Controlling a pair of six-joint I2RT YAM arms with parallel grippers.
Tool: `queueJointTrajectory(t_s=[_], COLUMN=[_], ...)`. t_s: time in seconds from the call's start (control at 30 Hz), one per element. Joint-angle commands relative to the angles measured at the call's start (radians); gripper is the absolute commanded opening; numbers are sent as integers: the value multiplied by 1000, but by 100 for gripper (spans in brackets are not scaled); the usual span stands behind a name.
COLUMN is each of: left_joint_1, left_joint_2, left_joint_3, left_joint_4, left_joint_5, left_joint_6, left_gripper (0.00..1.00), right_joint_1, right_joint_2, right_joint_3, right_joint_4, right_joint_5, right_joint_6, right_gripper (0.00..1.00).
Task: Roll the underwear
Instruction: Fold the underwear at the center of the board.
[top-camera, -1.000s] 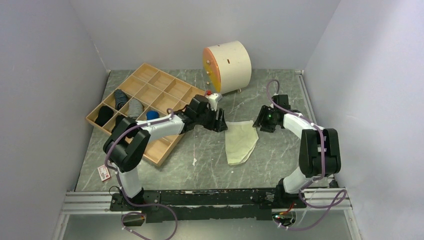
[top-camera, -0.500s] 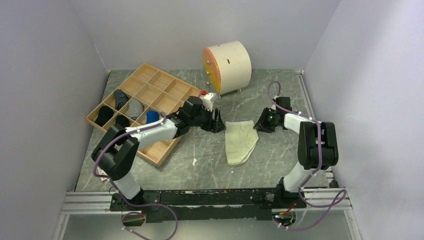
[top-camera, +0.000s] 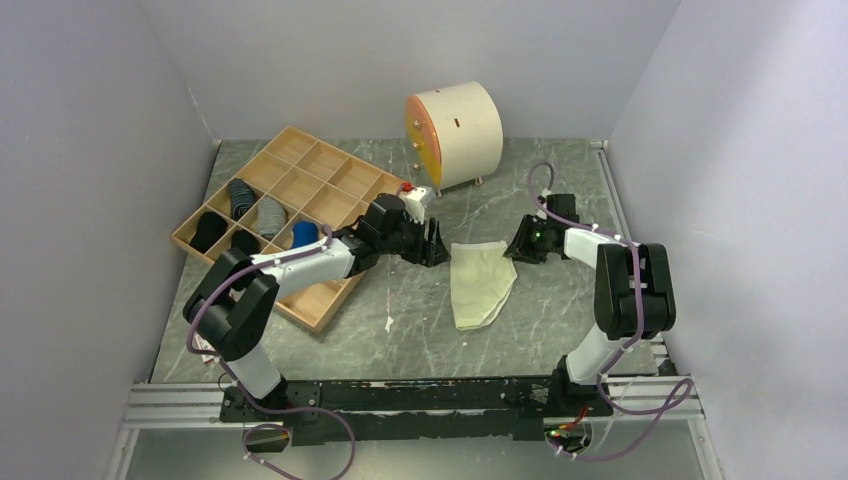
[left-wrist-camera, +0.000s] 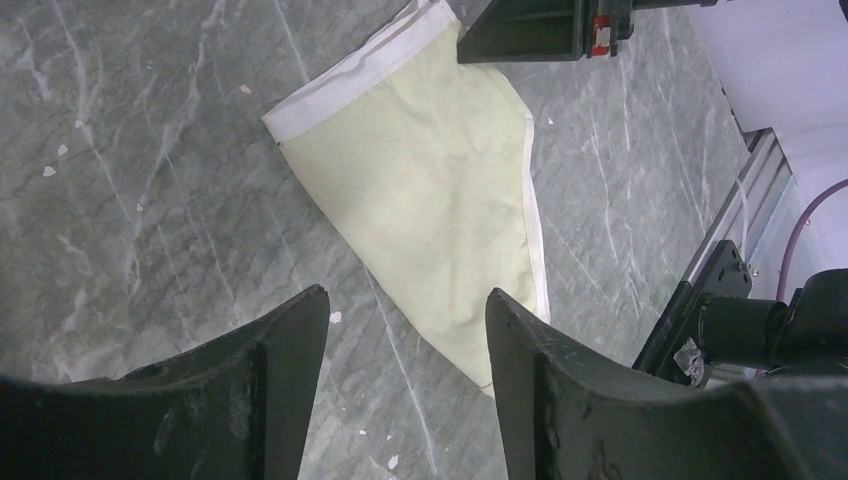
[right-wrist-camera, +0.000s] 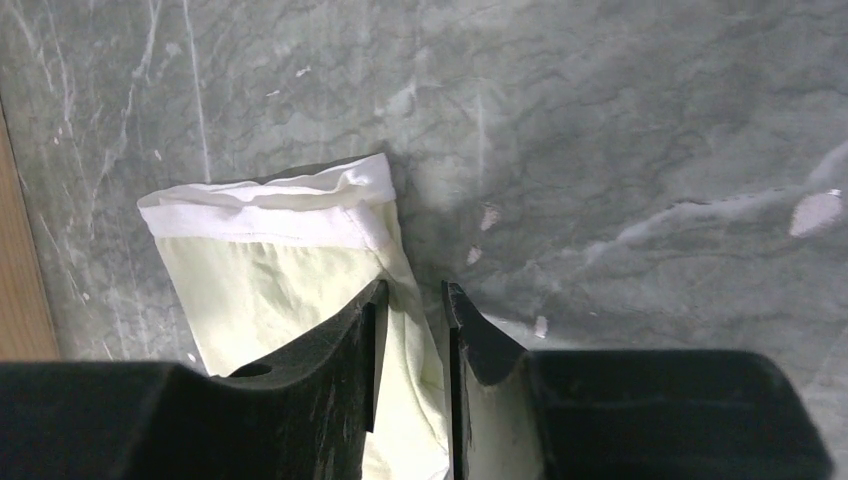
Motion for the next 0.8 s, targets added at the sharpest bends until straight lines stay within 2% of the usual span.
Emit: queueJointTrajectory(t_s=[0.0,0.17,0.53,0.63,0.77], left_joint_1=[2,2,2,2,2], left_joint_2=[-42,-49,-35,-31,-34], left_joint_3=[-4,-13,-1,1,4], left_joint_4=[37,34,25,29,20], left_joint_5=[-1,-5,-5,-4,-15], left_joint_6=[-5,-3,-2,-7,-13], left_gripper=[63,63,62,62,61], right_joint_1=[42,51,64,114,179], right_joint_2=[39,62,44,44,26], right_joint_3=[-7,6,93,130,153], right_joint_4=[-22,-39,-125,-173,-208], right_joint_5=[62,111,136,198,302], right_joint_6=[-40,-40,-21,8,57], right_gripper=[30,26,7,0,0])
